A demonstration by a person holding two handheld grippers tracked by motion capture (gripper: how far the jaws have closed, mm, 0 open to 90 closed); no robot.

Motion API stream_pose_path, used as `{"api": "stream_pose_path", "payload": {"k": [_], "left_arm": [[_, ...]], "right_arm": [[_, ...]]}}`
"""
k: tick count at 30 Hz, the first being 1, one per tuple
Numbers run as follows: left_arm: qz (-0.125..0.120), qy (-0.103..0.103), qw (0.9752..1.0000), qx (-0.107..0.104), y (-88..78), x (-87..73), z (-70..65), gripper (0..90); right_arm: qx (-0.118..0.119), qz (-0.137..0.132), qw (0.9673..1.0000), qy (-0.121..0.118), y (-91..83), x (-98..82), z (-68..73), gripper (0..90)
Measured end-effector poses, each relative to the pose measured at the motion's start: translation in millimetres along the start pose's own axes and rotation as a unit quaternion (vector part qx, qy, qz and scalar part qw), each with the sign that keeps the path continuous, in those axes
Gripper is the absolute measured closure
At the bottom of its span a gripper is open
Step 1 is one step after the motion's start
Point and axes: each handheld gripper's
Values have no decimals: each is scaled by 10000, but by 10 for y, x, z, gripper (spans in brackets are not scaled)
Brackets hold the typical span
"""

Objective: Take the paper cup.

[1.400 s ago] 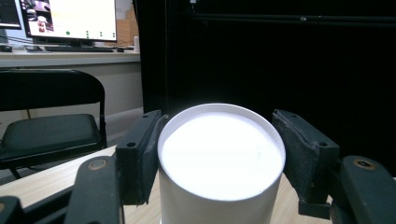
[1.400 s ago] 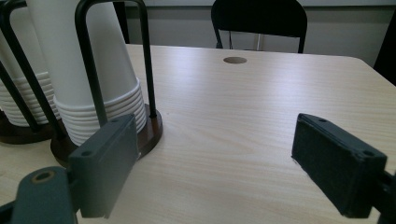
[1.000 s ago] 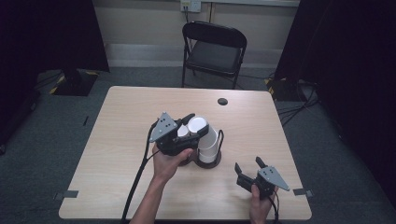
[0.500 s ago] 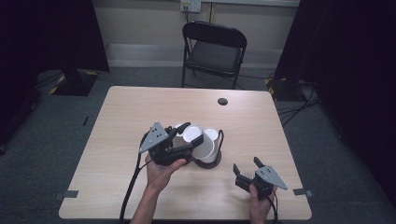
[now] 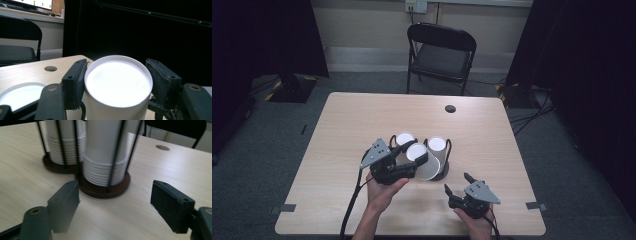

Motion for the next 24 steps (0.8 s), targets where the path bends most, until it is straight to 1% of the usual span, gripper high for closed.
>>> {"api": "stream_pose_path", "payload": {"k": [2,3,4,6,7,8,11,12,13,14,15,16,17,18,19,20,21,22,23,24], "left_arm": [[-9,-24,10000,16,-32,-5,-4,357],[-9,-24,10000,16,-32,-5,-4,357],[-6,-50,10000,25,-67,-19,-6,357],[4,-73,10000,10,-87,-29,-2,357],[-4,-162,9999,-54,-125,-58,6,357],[-4,-162,9999,-54,-125,-58,6,357],[11,-253,9997,-54,-167,-107,2,357],[-59,-270,9996,-94,-217,-148,-20,357],[-108,-337,9992,-172,-241,-170,-26,357],[-134,-389,9990,-197,-261,-193,-33,357],[-126,-396,9990,-177,-277,-214,-38,357],[-134,-434,9988,-176,-286,-234,-38,357],[-134,-434,9988,-176,-286,-234,-38,357],[-125,-486,9985,-208,-293,-255,-28,357],[-124,-544,9981,-247,-295,-276,-14,357],[-152,-694,9970,-296,-285,-312,1,357],[-152,-694,9970,-296,-285,-312,1,356],[-154,-749,9966,-303,-281,-336,12,356],[-157,-859,9955,-364,-272,-366,30,356],[-150,-893,9950,-409,-268,-378,44,356]], "right_arm": [[8,-113,9998,-175,-11,38,123,262],[8,-113,9998,-175,-11,38,123,262],[116,-193,9994,-270,-11,64,202,288],[260,-278,9989,-262,-9,81,253,311],[368,-343,9985,-227,-11,86,271,333],[368,-343,9985,-227,-11,86,271,333],[634,-514,9965,-169,-25,103,300,381],[725,-591,9955,-133,-29,116,313,392],[731,-633,9952,-128,-31,122,317,401],[799,-660,9945,-142,-36,127,320,415],[916,-701,9932,-139,-39,133,319,422],[965,-735,9925,-127,-47,138,323,440],[965,-735,9925,-127,-47,138,323,440],[992,-797,9917,-164,-53,144,332,455],[998,-865,9910,-238,-57,148,344,463],[1057,-978,9891,-305,-64,156,364,487],[1057,-978,9891,-305,-64,156,364,487],[1070,-1038,9882,-338,-63,159,368,497],[1081,-1164,9866,-381,-52,167,377,505],[1071,-1200,9862,-385,-46,168,377,508]]}}
Point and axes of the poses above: each handheld gripper's, and its own axes: y roughly forward along the jaws, x roughly out of its top, z roughly to its left, and after that the axes turned 12 degrees about z, right-handed
